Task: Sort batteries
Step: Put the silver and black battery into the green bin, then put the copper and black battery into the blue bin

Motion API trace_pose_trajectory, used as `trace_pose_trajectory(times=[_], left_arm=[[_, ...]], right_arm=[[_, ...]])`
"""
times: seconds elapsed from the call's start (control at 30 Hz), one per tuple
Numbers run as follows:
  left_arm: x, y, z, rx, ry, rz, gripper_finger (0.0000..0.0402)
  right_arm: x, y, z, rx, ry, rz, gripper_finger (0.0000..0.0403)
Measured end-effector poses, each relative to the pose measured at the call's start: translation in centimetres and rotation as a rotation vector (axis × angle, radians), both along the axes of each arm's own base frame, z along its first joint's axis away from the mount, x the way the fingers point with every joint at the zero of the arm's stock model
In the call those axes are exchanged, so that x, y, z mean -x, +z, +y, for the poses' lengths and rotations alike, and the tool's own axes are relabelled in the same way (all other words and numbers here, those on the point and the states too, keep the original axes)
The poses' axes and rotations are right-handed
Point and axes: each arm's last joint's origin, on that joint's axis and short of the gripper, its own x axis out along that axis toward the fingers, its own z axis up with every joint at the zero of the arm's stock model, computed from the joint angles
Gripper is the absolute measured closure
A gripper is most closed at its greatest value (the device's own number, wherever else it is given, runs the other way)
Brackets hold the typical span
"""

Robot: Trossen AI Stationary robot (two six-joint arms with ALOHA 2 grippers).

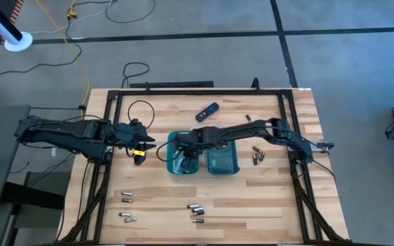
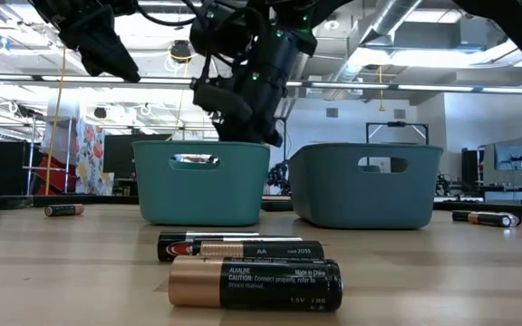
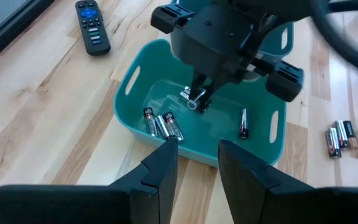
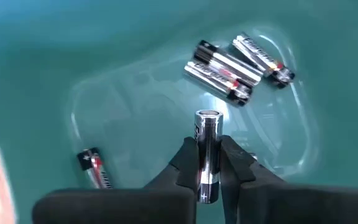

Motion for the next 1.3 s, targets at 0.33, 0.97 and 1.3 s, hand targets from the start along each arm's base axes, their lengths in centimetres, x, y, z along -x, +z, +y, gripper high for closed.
trace_pose_trajectory(times=[0.33,0.97,1.3], left_arm=[[0.0,0.0,0.0,0.0,0.0,0.0,0.029],[0.0,0.0,0.0,0.0,0.0,0.001,0.029],[0.0,0.0,0.0,0.0,0.0,0.001,0.029]], right_arm=[[0.0,0.0,-0.3,0.0,-0.006,0.005,0.0308],[5.0,12.4,-2.6,0.024,-0.046,-0.201,0.0294],[14.5,17.3,-7.2,0.178,-0.243,-0.204,0.0294]])
